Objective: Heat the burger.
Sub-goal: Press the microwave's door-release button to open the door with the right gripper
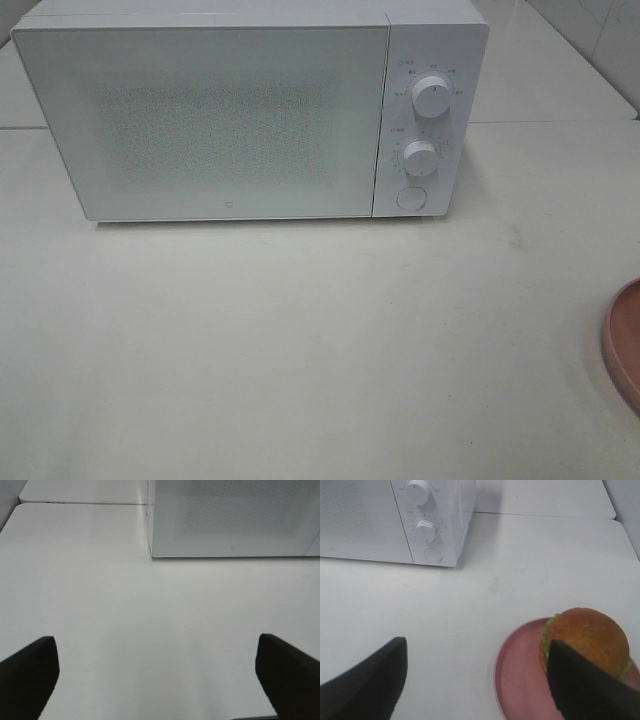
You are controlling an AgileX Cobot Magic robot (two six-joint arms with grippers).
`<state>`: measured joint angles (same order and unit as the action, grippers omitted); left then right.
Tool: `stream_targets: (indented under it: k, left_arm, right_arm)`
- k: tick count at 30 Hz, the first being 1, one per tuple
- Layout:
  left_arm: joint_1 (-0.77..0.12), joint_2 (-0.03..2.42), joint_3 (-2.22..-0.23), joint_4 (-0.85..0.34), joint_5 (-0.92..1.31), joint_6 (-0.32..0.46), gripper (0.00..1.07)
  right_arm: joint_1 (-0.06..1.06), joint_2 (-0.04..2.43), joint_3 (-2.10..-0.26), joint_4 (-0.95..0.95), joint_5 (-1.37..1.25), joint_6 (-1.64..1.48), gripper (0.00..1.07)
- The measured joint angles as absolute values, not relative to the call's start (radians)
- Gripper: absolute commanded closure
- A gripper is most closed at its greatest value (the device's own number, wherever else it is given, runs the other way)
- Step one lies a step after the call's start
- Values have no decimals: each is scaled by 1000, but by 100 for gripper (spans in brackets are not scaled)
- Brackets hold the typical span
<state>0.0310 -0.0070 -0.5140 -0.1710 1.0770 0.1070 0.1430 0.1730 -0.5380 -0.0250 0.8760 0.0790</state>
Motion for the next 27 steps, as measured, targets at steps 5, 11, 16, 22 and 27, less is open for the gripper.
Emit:
stream_targets:
  k: [5,11,16,22,27]
  left_arm:
    - [31,-7,-514,-171,1077,107,6]
    - [31,-7,-514,-171,1077,107,6]
    - [31,-7,-514,-171,1077,107,6]
    - [31,-7,-514,-171,1077,107,6]
    - [31,-7,-514,-171,1077,107,6]
  right_arm:
    - [143,308,-538,-25,730,79,32]
    - [143,426,-538,-25,604,79,32]
    - [143,499,-538,-25,532,79,32]
    - [143,616,-538,-24,432,79,32]
    - [143,673,-538,-24,385,79,32]
